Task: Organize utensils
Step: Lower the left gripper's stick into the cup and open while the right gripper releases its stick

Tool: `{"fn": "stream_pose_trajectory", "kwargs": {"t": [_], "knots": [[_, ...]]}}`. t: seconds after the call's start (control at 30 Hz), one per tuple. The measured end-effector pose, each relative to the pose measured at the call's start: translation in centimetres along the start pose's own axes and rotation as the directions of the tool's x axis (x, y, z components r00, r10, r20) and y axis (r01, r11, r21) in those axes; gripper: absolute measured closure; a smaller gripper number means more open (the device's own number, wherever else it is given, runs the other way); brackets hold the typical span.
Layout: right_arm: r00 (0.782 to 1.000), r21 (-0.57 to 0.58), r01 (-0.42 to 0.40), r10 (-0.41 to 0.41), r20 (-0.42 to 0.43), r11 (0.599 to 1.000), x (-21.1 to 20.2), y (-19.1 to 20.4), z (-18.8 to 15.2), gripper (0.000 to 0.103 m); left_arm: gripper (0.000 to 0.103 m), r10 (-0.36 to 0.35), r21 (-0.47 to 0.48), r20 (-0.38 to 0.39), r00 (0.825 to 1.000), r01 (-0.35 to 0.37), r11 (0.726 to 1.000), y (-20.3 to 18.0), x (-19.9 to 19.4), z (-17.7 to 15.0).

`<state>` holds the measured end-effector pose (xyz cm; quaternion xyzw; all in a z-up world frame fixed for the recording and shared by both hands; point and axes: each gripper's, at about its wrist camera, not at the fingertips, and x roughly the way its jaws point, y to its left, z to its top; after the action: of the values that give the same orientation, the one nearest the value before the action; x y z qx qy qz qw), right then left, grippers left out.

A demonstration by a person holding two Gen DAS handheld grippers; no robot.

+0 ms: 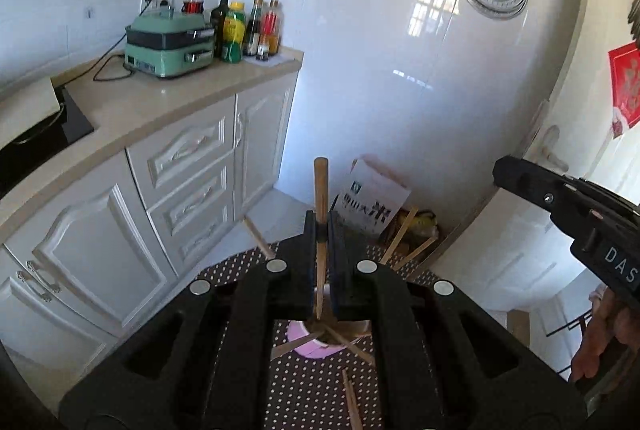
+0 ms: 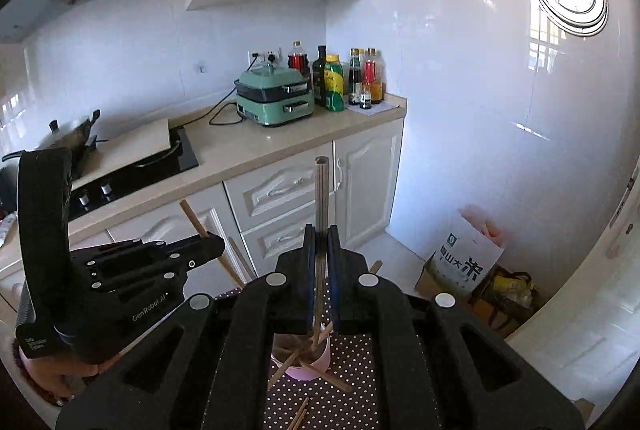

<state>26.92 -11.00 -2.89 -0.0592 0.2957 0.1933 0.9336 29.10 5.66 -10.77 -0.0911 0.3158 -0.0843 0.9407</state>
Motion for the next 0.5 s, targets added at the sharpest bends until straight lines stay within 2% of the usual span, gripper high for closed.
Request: {"fn": "stream_pose_trajectory", "kwargs": {"t": [0.33, 0.5], "knots": [[0.996, 0.007, -0.002, 0.002, -0.09, 1.0, 2.1, -0.1, -2.8, 0.099, 0.098, 0.007, -0.003, -0.122, 0.993, -0.008, 1.0, 1.1, 2.7, -3.0], [0.99, 0.035, -0.016, 0.02, -0.138, 0.999, 2.6, -0.2, -3.9, 0.099, 0.097, 0.002, -0.023, -0.145, 0.989, -0.006, 1.0, 1.2, 3.0, -3.4]]}}
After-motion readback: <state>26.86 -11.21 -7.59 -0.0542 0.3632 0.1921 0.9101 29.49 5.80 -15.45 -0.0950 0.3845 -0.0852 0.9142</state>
